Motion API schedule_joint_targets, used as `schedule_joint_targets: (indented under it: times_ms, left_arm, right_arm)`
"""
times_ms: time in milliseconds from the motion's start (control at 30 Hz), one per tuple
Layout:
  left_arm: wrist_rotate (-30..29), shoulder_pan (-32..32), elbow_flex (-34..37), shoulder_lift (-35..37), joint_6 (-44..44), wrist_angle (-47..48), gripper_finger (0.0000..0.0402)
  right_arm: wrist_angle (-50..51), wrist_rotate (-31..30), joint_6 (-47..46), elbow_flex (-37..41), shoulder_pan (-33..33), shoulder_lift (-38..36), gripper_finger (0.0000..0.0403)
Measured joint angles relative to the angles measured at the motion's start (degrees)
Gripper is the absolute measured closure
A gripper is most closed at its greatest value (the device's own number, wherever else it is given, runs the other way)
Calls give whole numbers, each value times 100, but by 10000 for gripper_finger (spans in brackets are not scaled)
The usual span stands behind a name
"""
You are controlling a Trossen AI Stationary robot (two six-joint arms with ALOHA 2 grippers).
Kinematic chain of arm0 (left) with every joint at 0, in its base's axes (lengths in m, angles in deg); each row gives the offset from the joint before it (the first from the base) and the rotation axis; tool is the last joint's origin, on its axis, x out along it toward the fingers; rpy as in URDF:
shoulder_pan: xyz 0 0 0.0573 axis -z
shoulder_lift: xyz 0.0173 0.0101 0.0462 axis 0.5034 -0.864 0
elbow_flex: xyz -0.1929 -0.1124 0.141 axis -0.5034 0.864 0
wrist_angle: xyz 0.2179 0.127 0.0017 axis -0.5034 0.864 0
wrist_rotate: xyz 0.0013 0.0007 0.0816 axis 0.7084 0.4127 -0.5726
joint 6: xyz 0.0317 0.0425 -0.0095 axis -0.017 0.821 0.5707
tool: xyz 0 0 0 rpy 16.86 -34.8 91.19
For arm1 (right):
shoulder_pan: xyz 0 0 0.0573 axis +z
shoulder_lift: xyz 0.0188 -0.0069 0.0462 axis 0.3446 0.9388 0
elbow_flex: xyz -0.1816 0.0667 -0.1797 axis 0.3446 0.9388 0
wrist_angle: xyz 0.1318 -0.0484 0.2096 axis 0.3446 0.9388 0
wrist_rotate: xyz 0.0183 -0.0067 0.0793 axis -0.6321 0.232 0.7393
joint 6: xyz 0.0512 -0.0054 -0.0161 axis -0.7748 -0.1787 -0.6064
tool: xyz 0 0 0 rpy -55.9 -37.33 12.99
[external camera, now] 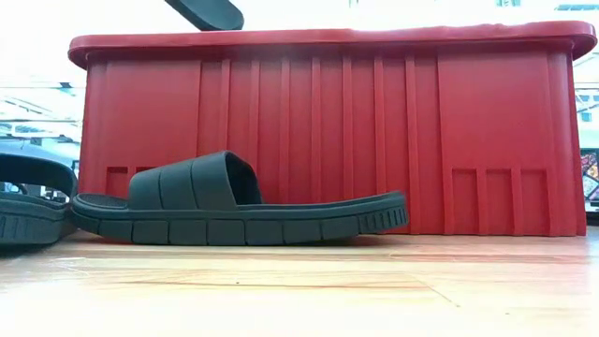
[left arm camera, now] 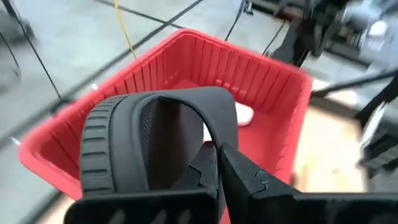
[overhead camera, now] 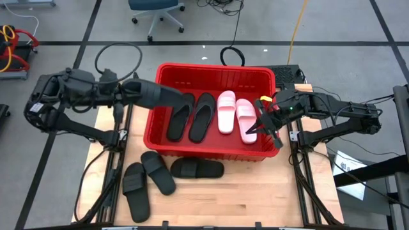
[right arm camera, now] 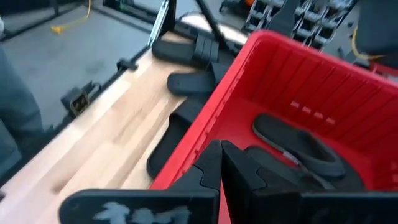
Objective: Pick and place slides into bin
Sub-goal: Put the black slide into the red bin
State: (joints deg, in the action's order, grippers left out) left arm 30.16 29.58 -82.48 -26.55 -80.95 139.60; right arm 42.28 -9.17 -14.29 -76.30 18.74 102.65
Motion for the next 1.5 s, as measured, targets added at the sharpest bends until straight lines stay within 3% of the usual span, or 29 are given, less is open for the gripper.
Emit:
schedule_joint_targets:
  times_ms: [300, 500, 1000, 1333, 1500]
  left_arm:
    - [429, -654, 0, -561, 2521, 33, 401]
    - [940, -1048, 0, -1159, 3581, 97, 401]
    - [3416, -2295, 0, -2455, 4643, 990, 402]
    - [3843, -2745, 2, -3138, 5227, 1882, 402]
    - [4269, -2807, 2, -3495, 5569, 1878, 402]
  right_arm:
    - [-577, -18, -435, 0, 0, 0, 403]
    - [-717, -333, -437, 0, -2, 0, 403]
    - [-735, -330, -321, 0, -4, 2, 403]
    - [-646, -330, -223, 0, -7, 2, 403]
    - [-632, -330, -221, 0, -7, 2, 403]
